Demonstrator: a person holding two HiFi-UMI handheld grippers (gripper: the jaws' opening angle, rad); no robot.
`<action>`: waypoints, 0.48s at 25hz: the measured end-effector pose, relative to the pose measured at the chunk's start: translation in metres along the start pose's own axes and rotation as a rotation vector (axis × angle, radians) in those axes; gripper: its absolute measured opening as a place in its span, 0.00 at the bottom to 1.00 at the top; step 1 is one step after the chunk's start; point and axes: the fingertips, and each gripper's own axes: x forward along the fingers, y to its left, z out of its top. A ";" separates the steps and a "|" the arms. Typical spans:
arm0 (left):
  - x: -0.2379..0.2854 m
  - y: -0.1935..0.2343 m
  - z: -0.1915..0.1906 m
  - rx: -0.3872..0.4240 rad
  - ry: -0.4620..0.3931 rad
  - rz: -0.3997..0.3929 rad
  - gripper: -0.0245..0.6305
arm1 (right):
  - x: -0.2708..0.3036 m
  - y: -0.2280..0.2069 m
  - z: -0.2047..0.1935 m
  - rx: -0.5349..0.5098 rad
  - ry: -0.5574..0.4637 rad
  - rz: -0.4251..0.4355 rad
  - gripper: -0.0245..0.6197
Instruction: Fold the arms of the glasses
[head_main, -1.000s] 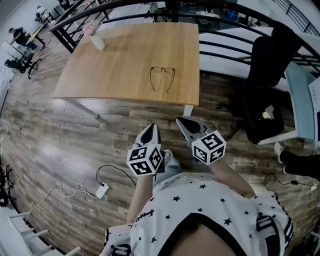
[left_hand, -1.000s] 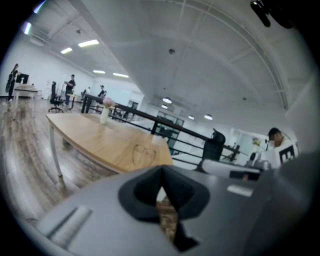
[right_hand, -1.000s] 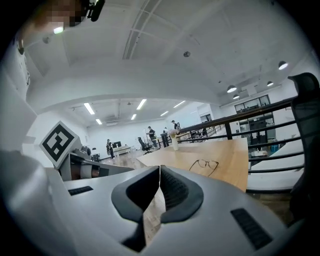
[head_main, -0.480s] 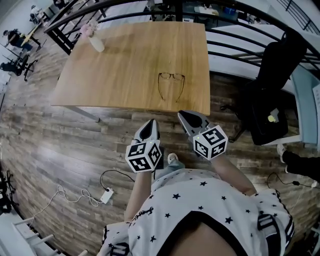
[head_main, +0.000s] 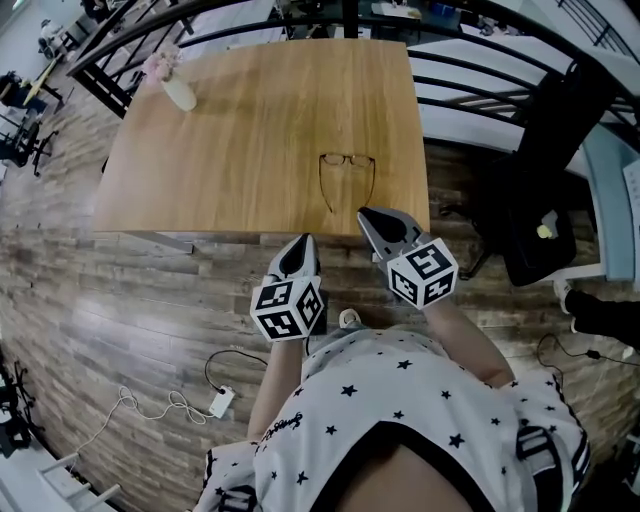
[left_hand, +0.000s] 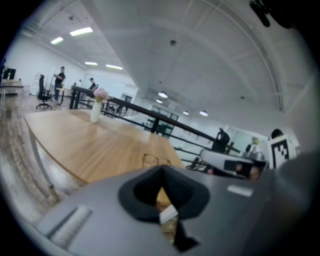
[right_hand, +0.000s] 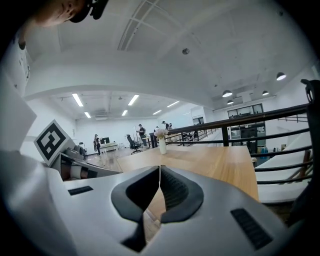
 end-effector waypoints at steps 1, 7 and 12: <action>0.003 0.002 0.001 0.000 0.004 -0.004 0.05 | 0.004 -0.003 0.000 -0.008 0.005 -0.006 0.07; 0.017 0.012 0.003 -0.015 0.026 -0.013 0.05 | 0.025 -0.026 -0.005 -0.007 0.034 -0.054 0.07; 0.030 0.018 0.003 -0.025 0.047 -0.010 0.05 | 0.043 -0.045 -0.012 0.011 0.072 -0.069 0.07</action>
